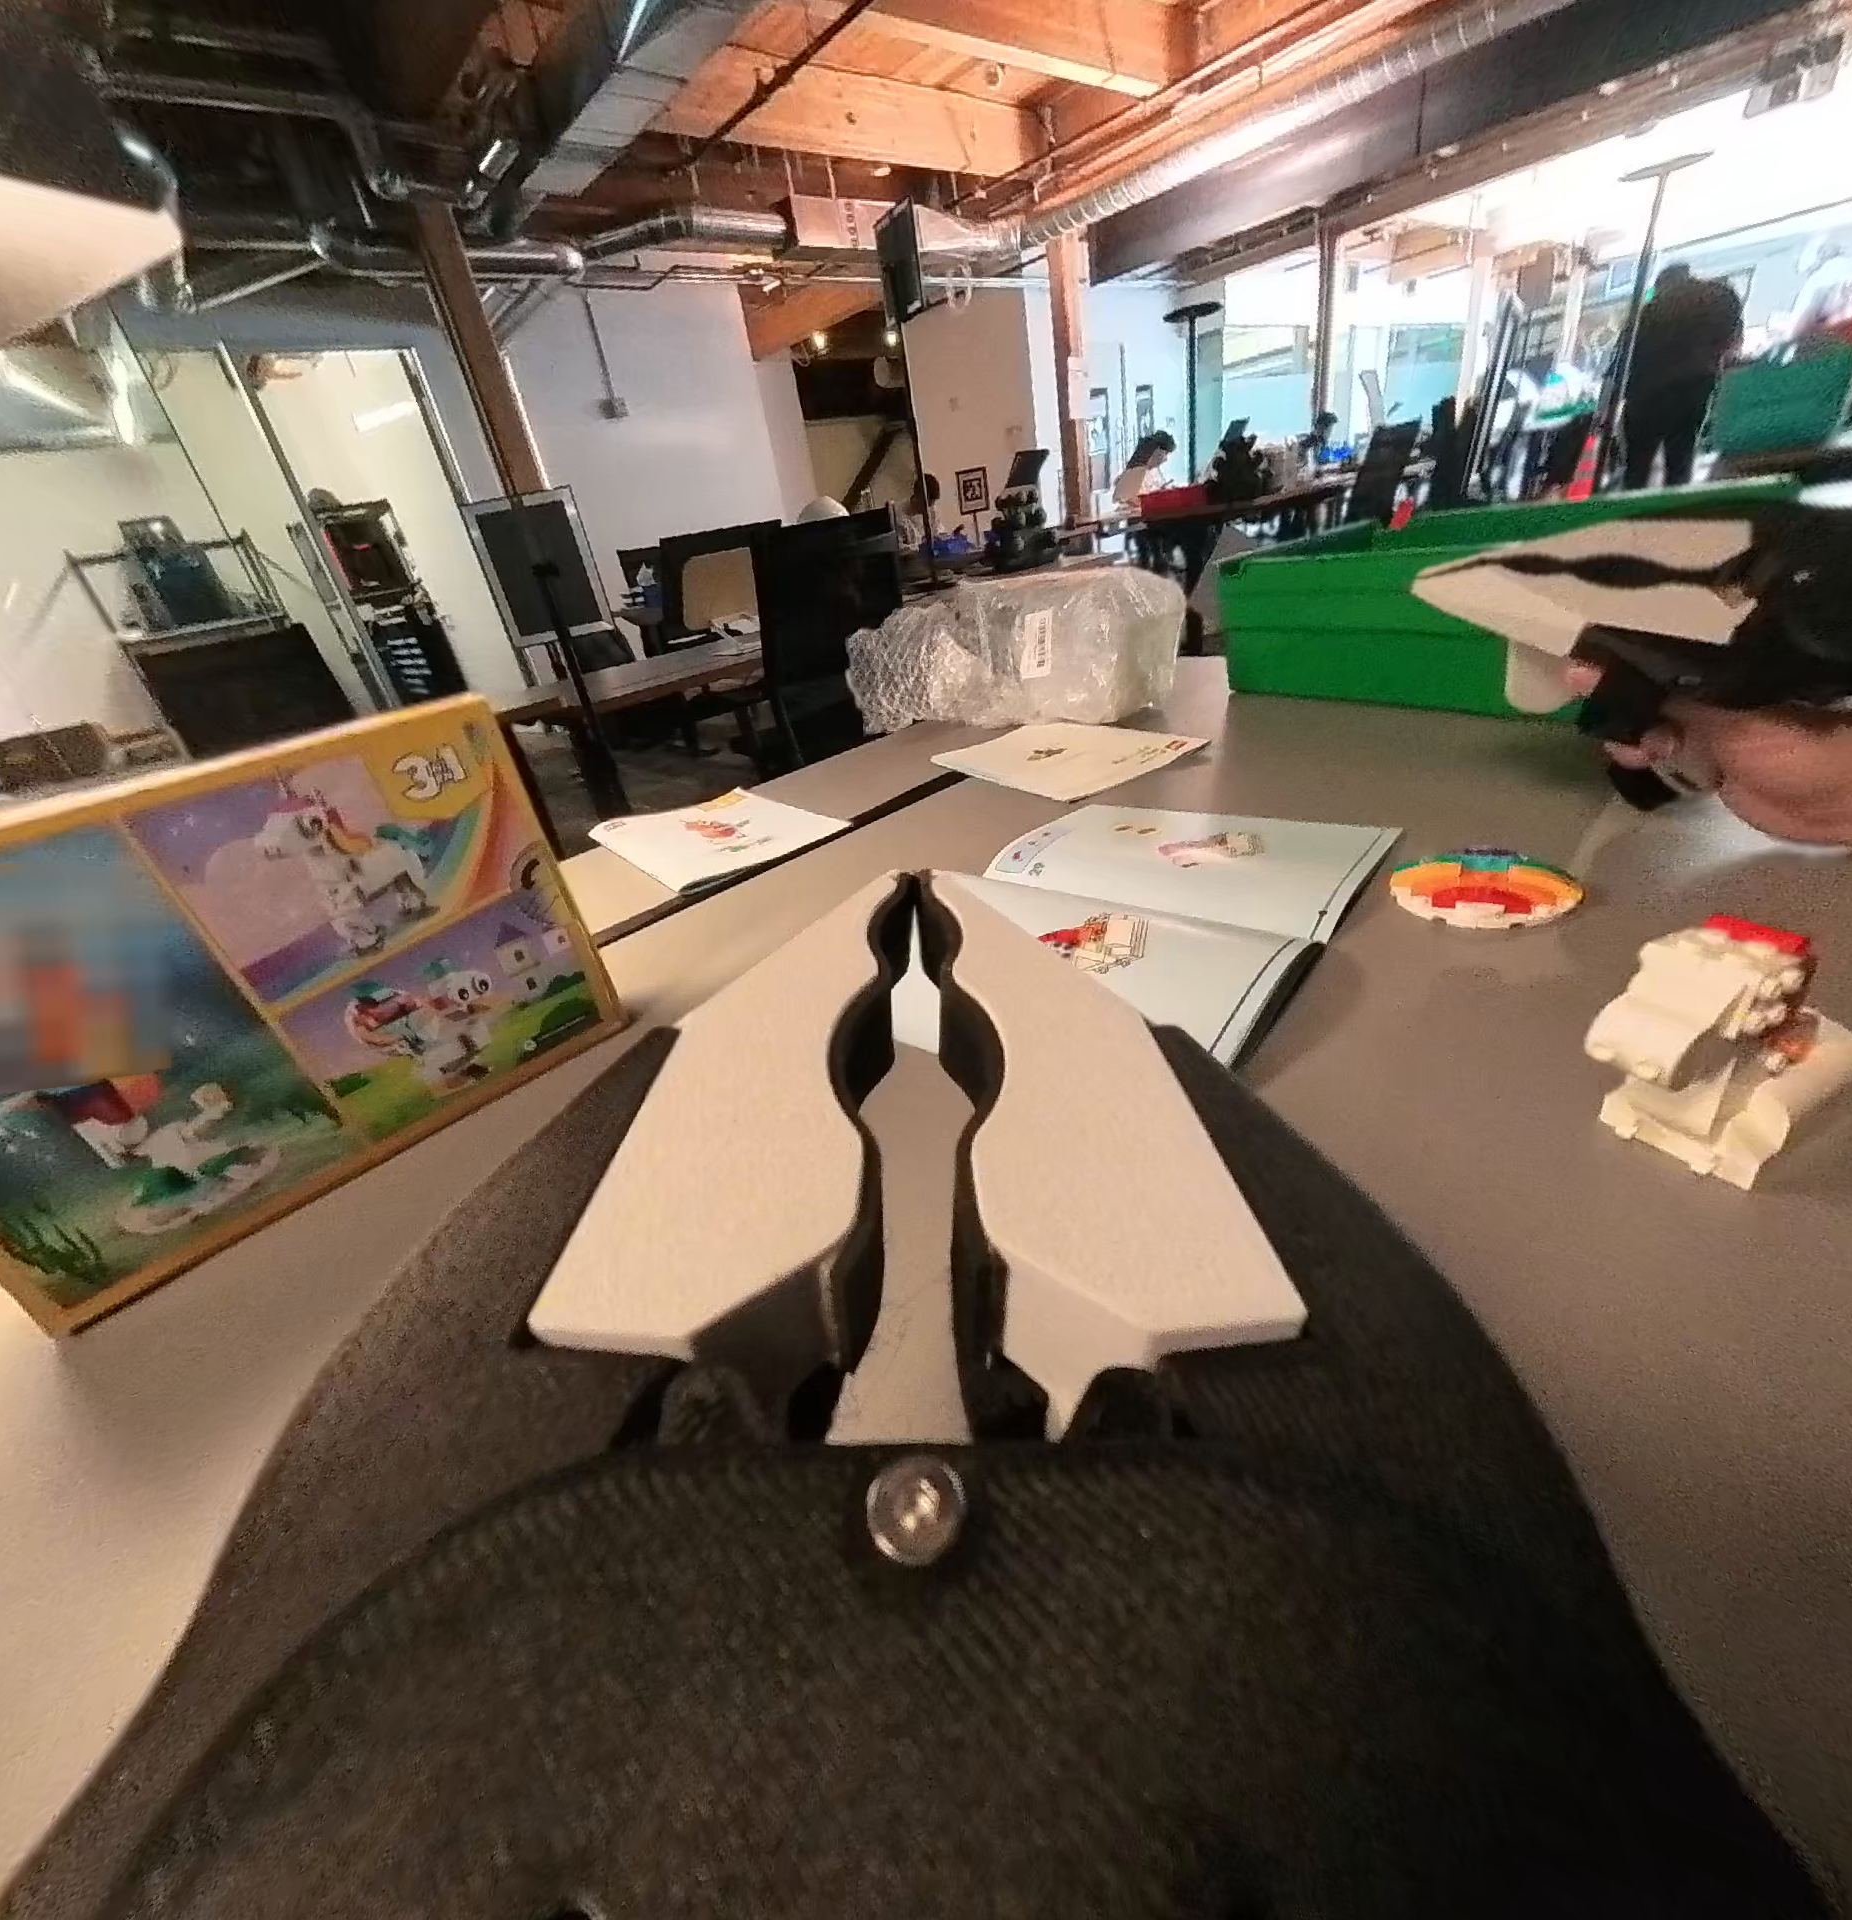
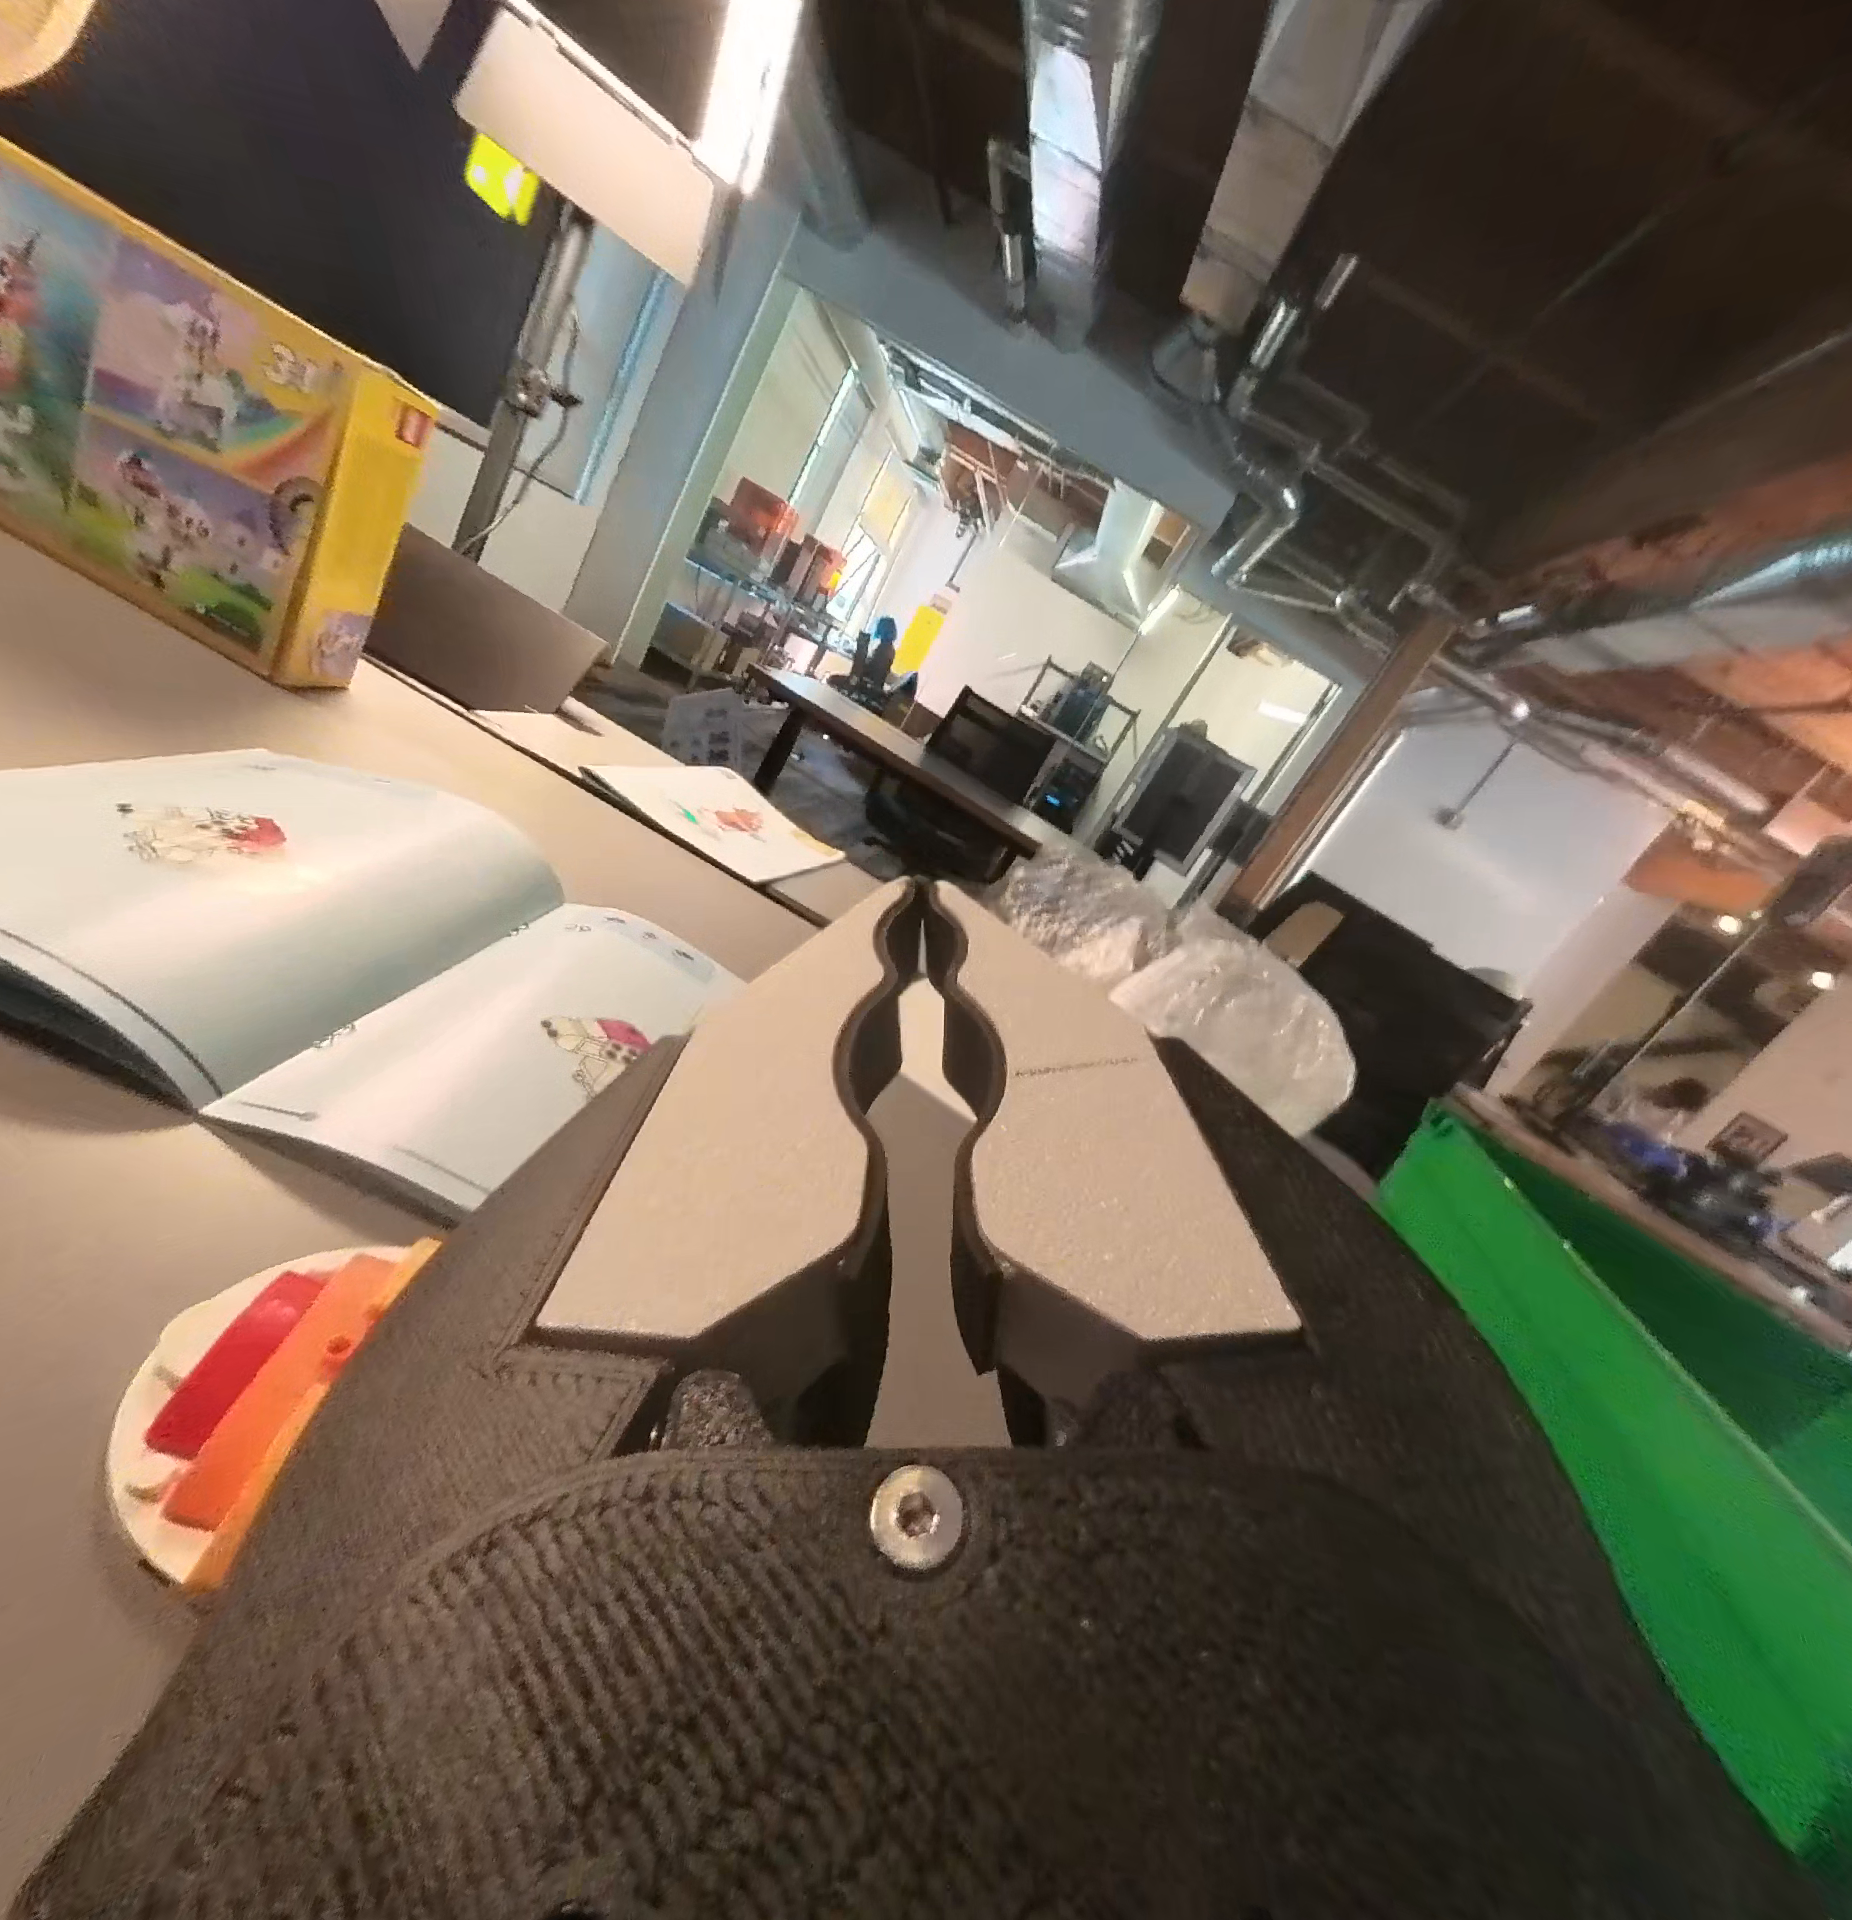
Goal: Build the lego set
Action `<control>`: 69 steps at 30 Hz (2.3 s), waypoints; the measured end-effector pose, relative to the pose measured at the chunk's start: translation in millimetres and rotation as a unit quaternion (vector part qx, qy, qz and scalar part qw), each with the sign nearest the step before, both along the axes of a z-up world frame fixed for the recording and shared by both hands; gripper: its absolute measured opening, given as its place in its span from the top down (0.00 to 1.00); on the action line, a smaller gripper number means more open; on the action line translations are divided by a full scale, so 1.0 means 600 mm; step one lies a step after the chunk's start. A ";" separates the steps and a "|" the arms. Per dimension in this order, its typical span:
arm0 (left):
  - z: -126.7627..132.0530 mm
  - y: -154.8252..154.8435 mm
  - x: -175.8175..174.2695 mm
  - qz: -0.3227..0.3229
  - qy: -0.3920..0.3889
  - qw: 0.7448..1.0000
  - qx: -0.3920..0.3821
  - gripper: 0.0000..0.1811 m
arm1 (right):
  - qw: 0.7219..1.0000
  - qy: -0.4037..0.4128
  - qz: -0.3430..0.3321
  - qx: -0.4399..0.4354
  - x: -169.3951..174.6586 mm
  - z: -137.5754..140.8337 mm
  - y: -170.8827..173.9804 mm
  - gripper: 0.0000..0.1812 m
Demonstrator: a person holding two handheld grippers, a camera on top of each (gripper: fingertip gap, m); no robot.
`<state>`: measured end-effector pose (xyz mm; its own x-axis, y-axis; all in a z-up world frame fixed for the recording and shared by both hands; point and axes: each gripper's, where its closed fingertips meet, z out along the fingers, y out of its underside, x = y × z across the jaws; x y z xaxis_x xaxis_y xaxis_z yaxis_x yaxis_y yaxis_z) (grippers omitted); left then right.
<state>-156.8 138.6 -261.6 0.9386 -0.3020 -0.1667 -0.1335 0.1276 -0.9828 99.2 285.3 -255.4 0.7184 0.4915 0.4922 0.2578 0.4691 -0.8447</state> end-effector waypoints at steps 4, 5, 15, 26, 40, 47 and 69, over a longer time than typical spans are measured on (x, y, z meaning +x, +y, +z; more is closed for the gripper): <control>0.031 -0.028 0.021 0.022 0.069 0.997 0.003 0.94 | 0.999 0.032 -0.019 -0.030 0.021 -0.001 0.018 1.00; 0.047 -0.047 0.028 0.028 0.071 0.997 -0.002 0.86 | 0.998 0.040 -0.021 -0.035 0.025 0.001 0.018 1.00; 0.106 -0.363 -0.214 0.461 0.071 0.884 0.042 0.58 | 0.997 0.048 -0.007 -0.053 0.019 -0.001 0.021 1.00; -0.050 -0.419 -0.293 0.493 0.098 0.846 -0.180 0.91 | 0.999 0.032 0.002 -0.042 0.010 -0.001 0.009 1.00; -0.046 -0.316 -0.119 0.401 -0.007 0.904 -0.145 0.97 | 0.997 0.045 0.015 -0.056 0.009 -0.002 0.008 1.00; -0.041 -0.225 -0.013 0.298 -0.013 0.944 -0.139 0.84 | 0.997 0.052 0.013 -0.060 0.014 -0.001 0.011 1.00; 0.094 -0.273 -0.103 0.300 -0.034 0.953 -0.036 0.84 | 0.995 0.079 0.002 -0.059 0.028 0.006 0.026 1.00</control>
